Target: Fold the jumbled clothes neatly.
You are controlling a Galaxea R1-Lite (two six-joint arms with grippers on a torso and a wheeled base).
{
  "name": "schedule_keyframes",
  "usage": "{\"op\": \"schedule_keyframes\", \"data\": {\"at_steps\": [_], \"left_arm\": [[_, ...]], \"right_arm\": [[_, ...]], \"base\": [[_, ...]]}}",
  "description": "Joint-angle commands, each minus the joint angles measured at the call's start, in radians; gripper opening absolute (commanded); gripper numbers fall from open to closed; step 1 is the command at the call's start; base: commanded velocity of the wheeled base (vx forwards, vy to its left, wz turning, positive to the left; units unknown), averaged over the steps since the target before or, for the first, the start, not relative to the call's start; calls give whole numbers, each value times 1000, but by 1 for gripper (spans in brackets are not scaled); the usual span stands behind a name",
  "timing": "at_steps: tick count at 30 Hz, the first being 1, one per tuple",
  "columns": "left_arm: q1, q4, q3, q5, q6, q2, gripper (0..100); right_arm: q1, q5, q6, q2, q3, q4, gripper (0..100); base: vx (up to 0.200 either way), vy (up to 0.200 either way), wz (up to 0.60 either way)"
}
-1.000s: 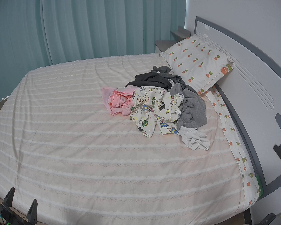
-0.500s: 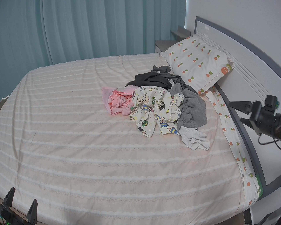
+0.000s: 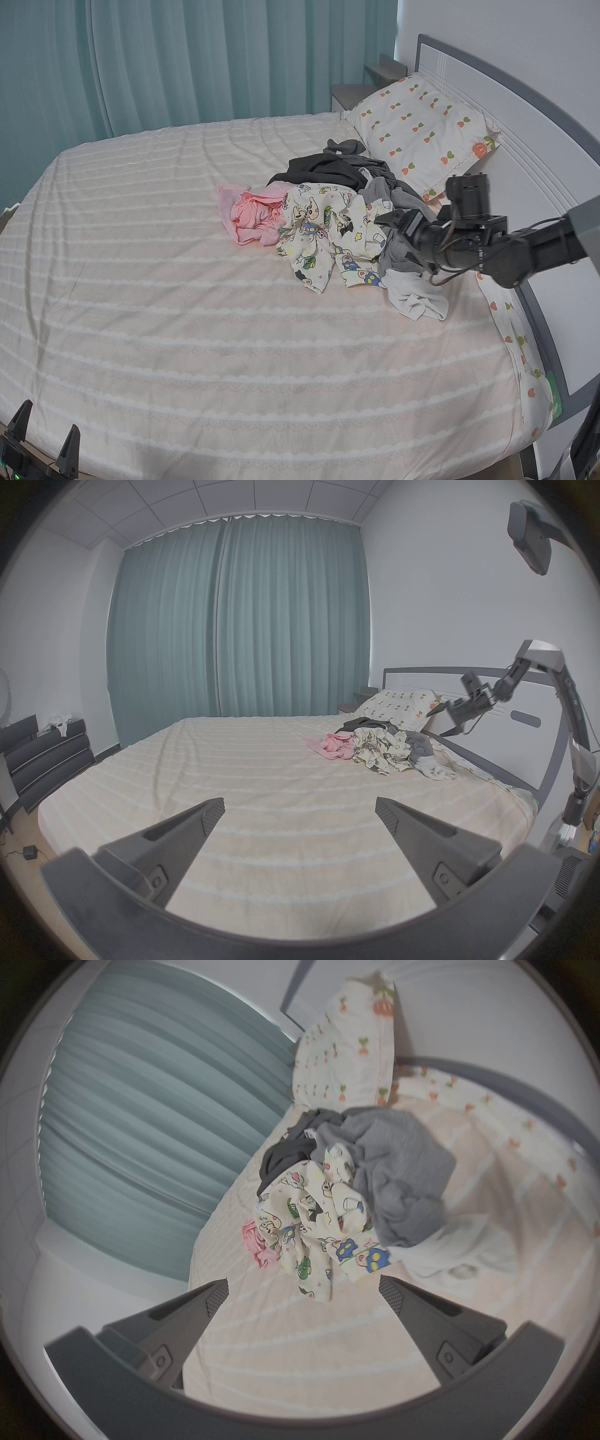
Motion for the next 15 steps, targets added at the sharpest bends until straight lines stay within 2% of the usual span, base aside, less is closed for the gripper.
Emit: {"op": "schedule_keyframes", "data": {"at_steps": [1,15], "left_arm": [[0,0,12,0,0,-13,100],[0,0,12,0,0,-13,100]], "right_arm": [[38,-21,131,298,-207,-33,100],[29,-19,153,334,-232,-41,100]], "base": [[0,0,0],[0,0,0]]}}
